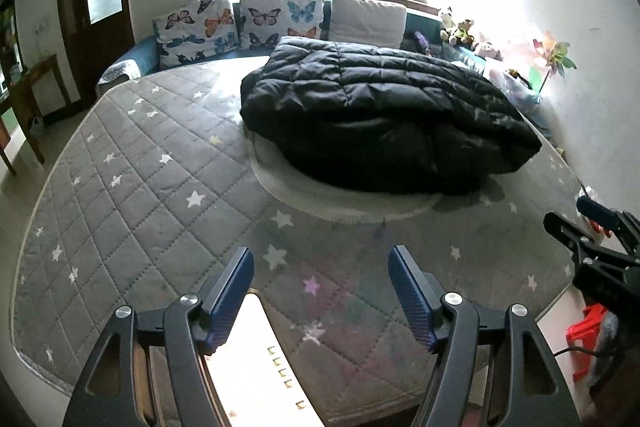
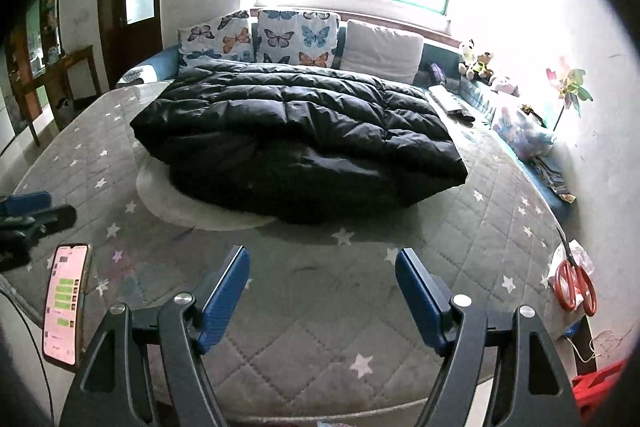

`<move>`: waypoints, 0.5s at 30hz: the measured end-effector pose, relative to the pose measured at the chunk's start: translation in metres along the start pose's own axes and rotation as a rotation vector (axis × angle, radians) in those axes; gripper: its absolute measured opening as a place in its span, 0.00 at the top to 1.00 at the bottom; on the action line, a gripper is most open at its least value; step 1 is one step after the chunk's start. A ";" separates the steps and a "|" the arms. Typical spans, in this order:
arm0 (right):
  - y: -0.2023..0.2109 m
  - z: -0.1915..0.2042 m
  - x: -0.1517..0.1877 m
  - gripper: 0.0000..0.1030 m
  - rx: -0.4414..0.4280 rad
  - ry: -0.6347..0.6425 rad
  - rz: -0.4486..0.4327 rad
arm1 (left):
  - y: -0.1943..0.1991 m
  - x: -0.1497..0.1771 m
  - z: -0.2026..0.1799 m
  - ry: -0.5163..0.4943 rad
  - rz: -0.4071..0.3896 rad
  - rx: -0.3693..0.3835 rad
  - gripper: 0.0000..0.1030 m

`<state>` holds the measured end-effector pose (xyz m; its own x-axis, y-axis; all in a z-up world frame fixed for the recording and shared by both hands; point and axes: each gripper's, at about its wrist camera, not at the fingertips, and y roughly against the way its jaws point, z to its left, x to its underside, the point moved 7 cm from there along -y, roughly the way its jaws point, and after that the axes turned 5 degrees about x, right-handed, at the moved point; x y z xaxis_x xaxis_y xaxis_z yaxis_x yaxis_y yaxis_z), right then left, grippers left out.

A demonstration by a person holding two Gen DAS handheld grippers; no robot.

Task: Fold large clothes

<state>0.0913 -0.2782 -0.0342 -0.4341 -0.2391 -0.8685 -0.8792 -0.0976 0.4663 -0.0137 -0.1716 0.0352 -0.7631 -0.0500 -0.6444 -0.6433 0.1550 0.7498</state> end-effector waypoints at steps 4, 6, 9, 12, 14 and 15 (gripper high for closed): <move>0.003 0.001 0.005 0.20 -0.010 -0.010 -0.002 | 0.000 0.007 -0.004 -0.022 -0.002 -0.015 0.28; 0.002 0.001 0.007 0.20 -0.015 -0.013 0.002 | -0.001 0.009 -0.005 -0.024 -0.004 -0.016 0.28; 0.001 0.005 0.011 0.20 -0.027 -0.013 0.011 | 0.000 0.009 -0.004 -0.025 -0.007 -0.018 0.28; 0.003 0.008 0.014 0.20 -0.026 -0.005 0.010 | 0.001 0.010 -0.002 -0.040 -0.015 -0.046 0.28; 0.004 0.010 0.014 0.20 -0.034 -0.005 0.006 | 0.000 0.010 -0.001 -0.045 -0.016 -0.052 0.28; 0.004 0.011 0.015 0.20 -0.036 -0.005 0.007 | 0.000 0.011 -0.001 -0.047 -0.015 -0.054 0.28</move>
<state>0.0791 -0.2713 -0.0469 -0.4413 -0.2353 -0.8660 -0.8685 -0.1306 0.4781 -0.0216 -0.1730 0.0282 -0.7504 -0.0057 -0.6610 -0.6581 0.1007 0.7462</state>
